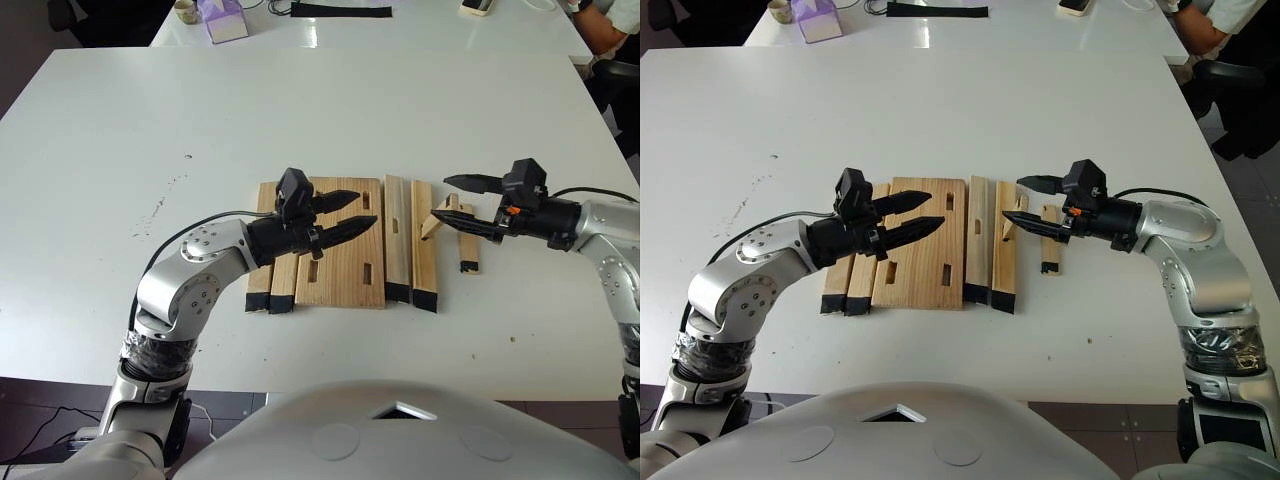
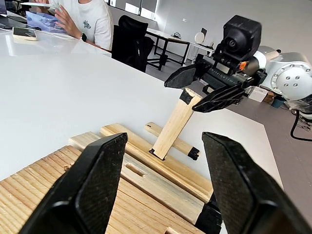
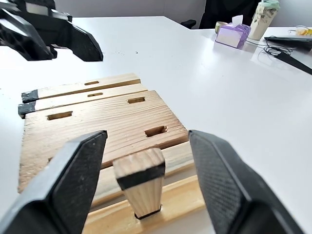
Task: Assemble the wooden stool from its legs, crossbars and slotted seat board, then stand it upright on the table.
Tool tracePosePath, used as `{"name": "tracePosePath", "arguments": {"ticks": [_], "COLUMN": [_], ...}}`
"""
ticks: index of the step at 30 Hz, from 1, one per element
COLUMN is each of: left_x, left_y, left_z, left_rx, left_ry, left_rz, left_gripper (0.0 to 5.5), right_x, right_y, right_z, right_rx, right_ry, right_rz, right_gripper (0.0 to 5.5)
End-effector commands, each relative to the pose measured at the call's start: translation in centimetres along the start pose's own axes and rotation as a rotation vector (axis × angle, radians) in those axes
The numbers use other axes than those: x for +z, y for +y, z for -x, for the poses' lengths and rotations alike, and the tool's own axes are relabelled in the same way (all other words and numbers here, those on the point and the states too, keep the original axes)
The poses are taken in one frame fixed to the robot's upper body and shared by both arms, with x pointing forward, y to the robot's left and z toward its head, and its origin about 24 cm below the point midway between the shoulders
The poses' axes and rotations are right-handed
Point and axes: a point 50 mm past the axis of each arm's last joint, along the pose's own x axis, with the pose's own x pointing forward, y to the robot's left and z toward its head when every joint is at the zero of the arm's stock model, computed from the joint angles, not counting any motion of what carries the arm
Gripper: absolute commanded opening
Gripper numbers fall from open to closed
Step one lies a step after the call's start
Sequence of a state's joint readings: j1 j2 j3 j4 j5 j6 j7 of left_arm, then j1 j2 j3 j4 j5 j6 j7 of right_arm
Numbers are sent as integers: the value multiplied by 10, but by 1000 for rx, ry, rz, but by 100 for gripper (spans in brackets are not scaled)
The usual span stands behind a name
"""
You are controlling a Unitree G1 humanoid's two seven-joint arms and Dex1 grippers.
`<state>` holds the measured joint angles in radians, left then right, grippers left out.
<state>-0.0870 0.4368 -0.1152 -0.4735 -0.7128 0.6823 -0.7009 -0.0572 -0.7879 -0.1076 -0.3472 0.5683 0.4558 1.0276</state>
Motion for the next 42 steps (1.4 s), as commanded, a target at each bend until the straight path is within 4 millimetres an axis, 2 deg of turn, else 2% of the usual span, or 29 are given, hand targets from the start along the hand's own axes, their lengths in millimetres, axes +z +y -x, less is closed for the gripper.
{"name": "tracePosePath", "arguments": {"ticks": [1,8,14,19,23,29,31,35,37,39,42], "left_x": [2,3,3,3,3,-3,-6,-8,-9,-8,-9], "left_y": [0,1,2,3,3,6,6,6,6,6,6], "left_z": [2,-1,-2,-4,-4,-2,-1,-2,-2,-2,-1], "left_rx": [7,-2,2,4,2,18,15,-3,-11,-18,-17], "left_ry": [1,3,2,-3,-7,33,53,74,80,84,84], "left_rz": [-22,-25,-27,-28,-29,-46,-57,-69,-72,-75,-73], "left_gripper": [284,284,284,284,284,284,284,284,284,284,284], "right_x": [23,20,20,23,31,59,50,-11,-31,-29,-1], "right_y": [5,6,6,4,2,3,4,4,6,6,5], "right_z": [-7,-23,-33,-44,-54,-57,-59,-69,-73,-73,-66], "right_rx": [7,-24,-26,-38,-34,-16,-11,-48,-67,-85,-108], "right_ry": [-96,-130,-157,-170,-209,-350,-329,-171,-131,-161,-282], "right_rz": [15,7,5,26,47,26,3,-114,-139,-136,-112], "right_gripper": [306,306,225,225,225,225,225,225,225,225,225]}}
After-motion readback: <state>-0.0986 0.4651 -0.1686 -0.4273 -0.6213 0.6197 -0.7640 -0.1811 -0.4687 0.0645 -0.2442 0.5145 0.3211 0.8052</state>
